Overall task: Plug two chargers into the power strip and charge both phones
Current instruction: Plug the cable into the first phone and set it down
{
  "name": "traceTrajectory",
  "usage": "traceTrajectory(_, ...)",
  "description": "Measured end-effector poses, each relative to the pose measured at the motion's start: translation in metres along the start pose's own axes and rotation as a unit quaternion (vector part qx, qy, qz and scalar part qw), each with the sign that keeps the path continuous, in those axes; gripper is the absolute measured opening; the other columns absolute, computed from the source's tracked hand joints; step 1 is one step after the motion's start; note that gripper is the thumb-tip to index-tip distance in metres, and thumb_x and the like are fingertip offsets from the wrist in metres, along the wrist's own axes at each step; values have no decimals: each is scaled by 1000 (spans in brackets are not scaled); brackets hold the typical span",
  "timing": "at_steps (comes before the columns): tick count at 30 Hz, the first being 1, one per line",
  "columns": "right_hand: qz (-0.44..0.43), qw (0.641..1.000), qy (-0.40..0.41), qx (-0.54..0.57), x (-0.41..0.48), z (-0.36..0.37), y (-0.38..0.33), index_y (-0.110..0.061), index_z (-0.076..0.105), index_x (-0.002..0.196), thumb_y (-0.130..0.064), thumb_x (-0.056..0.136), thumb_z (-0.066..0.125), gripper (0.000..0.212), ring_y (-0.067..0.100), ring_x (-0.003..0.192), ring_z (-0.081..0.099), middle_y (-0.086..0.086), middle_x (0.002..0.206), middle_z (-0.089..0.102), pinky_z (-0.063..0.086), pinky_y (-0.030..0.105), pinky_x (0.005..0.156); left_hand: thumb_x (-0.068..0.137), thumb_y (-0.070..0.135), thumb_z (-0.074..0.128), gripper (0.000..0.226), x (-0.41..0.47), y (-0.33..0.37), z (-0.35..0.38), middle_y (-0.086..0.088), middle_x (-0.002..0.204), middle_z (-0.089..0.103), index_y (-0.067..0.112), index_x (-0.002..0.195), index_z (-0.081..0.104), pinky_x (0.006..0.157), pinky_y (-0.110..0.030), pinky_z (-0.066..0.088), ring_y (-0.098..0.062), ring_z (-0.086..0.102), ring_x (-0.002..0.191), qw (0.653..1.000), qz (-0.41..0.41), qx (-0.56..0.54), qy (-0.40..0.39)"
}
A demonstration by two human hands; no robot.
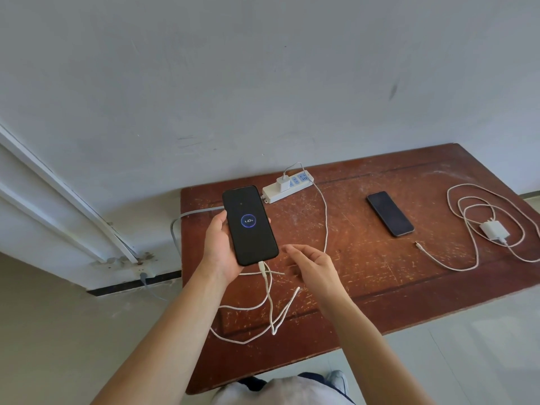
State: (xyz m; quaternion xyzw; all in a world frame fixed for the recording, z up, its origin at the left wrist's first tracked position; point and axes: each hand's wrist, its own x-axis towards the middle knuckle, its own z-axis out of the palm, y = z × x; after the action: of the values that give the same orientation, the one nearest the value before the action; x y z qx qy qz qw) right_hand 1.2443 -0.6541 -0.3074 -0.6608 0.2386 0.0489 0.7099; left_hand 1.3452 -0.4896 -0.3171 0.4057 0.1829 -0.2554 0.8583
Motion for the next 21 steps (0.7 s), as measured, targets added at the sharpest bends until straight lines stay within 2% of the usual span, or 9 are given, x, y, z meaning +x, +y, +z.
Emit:
traceTrajectory(3,3,997,31,-67,11,6,18,-30,79,90,-34,94,65,15,6,60,62,-5,68,73,50,17,55,99,50,47,42,5,0,-9,-9,103,79,25,101,81,77,-49,62,-27,77,93,999,-5,37,22)
traceTrajectory(6,23,970,66,-233,23,5,50,-24,72,111,-35,94,62,23,7,64,62,-8,83,73,52,23,60,100,51,48,42,10,-3,-18,-11,111,77,23,115,74,83,-51,61,-31,73,105,996,-27,77,46)
traceTrajectory(9,65,921,79,-375,31,4,86,-21,57,134,-42,91,60,48,18,99,62,3,121,62,47,30,77,99,51,51,37,18,-10,-28,-8,110,77,25,114,73,88,-52,58,-30,70,107,989,-54,117,77)
traceTrajectory(11,94,913,87,-388,33,5,104,-19,45,143,-44,90,61,60,26,110,57,11,128,55,45,35,86,100,51,50,36,23,-17,-35,-8,112,75,26,116,71,92,-53,57,-29,69,107,982,-75,143,94)
traceTrajectory(13,103,915,76,-384,35,5,116,-19,38,148,-41,91,62,65,29,114,56,14,129,55,45,37,93,101,49,48,36,31,-27,-40,-8,113,73,25,120,67,89,-49,58,-29,68,107,977,-90,160,112)
traceTrajectory(15,105,911,55,-396,39,1,124,-23,36,150,-39,94,59,63,29,113,58,14,131,54,47,37,94,102,47,47,34,37,-38,-43,-9,111,72,23,120,65,82,-43,58,-28,68,105,973,-101,159,132)
traceTrajectory(19,94,886,38,-453,53,-13,126,-22,52,140,-40,99,52,45,28,106,63,8,131,51,53,36,85,103,43,48,37,54,-58,-46,-13,120,70,19,128,61,97,-53,54,-31,67,110,968,-124,144,162)
traceTrajectory(21,77,876,53,-473,62,-22,123,-18,58,132,-37,100,51,37,29,104,63,8,126,55,51,36,80,105,39,45,37,64,-67,-47,-15,121,70,14,129,61,92,-52,55,-32,68,108,970,-122,131,166)
